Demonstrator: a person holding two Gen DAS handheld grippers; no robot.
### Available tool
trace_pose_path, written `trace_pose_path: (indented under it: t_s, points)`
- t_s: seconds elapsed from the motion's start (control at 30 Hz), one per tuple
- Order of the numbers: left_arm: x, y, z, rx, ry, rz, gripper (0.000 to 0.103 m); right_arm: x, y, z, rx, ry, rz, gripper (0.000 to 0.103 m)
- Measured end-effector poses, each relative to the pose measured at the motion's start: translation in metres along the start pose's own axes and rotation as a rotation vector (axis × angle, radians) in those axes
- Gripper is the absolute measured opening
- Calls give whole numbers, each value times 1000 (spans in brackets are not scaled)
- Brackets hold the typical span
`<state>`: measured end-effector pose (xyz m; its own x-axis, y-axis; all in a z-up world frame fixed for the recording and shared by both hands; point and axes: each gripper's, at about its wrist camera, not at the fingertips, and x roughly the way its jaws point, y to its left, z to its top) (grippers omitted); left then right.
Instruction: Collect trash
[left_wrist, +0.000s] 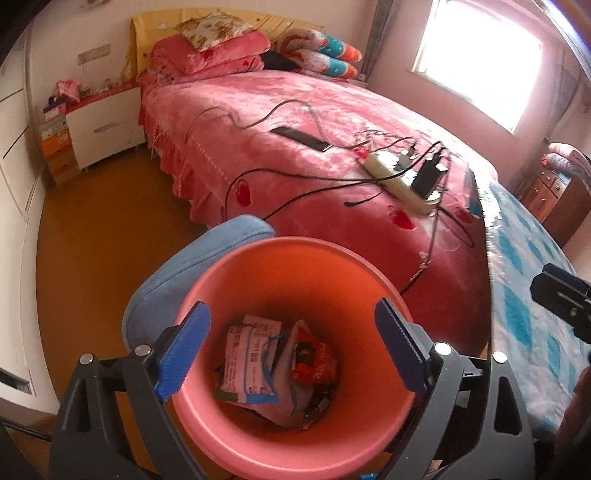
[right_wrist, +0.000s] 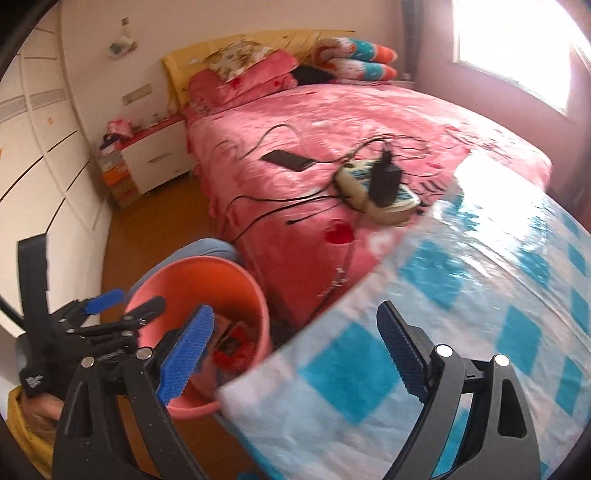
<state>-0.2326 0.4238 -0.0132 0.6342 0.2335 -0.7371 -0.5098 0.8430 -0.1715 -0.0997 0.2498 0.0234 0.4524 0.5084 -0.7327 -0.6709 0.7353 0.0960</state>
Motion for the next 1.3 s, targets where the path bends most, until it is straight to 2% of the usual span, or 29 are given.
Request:
trace_pose_path:
  t_s: [0.23,0.87,1.3]
  points:
    - [-20,-35,7,49,-61,-50,95,-16,-36,-15,69,-18,-53,90]
    - [-53,-148,17,163,-145,-192,95,-83,-125,-53,209,-145,-260,90]
    - [-61,-225,10,203,-138,-261,95,-126,-188,-83,322,-214,-369,90]
